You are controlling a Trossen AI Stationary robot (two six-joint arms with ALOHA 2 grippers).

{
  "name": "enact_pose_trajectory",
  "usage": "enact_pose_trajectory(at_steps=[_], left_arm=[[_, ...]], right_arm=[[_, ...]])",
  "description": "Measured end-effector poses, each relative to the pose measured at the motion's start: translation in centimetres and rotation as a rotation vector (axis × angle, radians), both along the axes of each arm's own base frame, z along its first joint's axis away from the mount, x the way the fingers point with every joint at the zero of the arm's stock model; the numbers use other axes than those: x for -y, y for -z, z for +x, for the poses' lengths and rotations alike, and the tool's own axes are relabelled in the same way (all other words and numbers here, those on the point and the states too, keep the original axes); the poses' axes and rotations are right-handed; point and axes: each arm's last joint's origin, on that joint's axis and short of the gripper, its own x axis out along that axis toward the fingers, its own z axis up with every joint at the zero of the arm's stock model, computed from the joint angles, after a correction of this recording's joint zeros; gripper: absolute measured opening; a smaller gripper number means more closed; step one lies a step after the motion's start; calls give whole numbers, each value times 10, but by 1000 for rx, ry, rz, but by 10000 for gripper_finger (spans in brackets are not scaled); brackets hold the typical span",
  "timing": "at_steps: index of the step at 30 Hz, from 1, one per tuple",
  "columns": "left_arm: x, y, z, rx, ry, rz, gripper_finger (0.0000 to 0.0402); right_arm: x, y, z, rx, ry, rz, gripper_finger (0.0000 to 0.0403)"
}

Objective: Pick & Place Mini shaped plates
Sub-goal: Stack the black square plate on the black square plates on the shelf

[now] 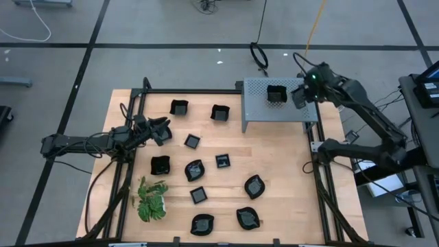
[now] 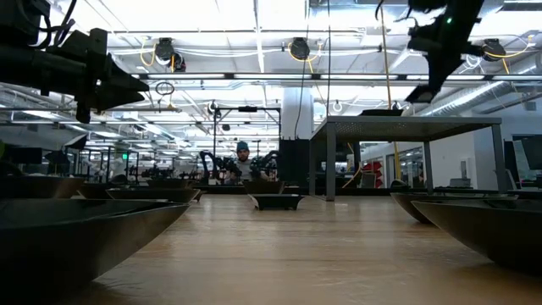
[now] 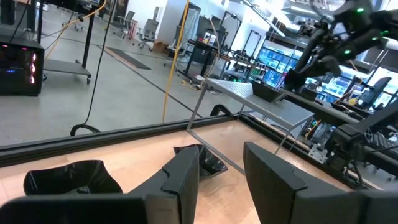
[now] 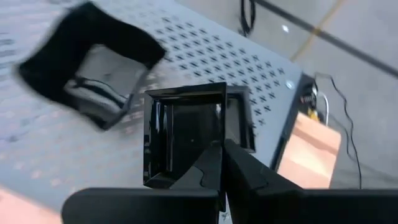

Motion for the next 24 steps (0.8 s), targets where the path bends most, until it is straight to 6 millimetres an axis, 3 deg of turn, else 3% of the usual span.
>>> enact_pose_trajectory(at_steps=[3, 10, 19, 24], left_arm=[[0, 0, 0, 0, 0, 0, 129], [0, 0, 0, -1, 0, 0, 129], [0, 0, 0, 0, 0, 0, 129], [0, 0, 0, 0, 0, 0, 129]], right_arm=[[10, 4, 0, -15, 34, 15, 0], [14, 1, 3, 61, 90, -18, 0], [17, -2, 7, 252, 318, -51, 0], [7, 7, 5, 274, 506, -103, 0]])
